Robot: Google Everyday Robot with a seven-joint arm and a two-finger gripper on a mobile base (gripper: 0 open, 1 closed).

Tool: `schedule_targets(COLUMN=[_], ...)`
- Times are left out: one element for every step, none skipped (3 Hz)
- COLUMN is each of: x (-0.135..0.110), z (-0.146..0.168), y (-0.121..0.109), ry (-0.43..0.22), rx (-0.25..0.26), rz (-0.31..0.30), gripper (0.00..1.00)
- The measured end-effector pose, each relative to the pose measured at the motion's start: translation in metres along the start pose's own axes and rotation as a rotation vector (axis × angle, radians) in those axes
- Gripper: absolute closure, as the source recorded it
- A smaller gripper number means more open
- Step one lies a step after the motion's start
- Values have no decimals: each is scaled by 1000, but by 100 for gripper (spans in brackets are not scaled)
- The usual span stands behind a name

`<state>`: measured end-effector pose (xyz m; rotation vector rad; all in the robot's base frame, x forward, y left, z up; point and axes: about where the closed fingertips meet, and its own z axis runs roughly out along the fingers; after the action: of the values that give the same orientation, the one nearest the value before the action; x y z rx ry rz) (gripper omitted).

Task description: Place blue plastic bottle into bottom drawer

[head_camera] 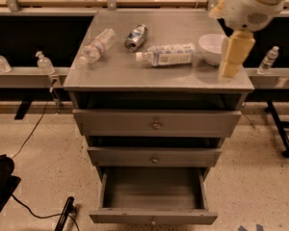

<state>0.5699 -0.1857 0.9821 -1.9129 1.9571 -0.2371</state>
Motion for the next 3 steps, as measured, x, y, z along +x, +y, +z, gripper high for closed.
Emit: schedule_targets(x=[-49,-89,-105], z=[42,84,129], y=[-56,-89,-102], ry=[-52,-115,-129], rx=[-29,-64,-108], rz=[-108,-138,-132], gripper=[0,0,0])
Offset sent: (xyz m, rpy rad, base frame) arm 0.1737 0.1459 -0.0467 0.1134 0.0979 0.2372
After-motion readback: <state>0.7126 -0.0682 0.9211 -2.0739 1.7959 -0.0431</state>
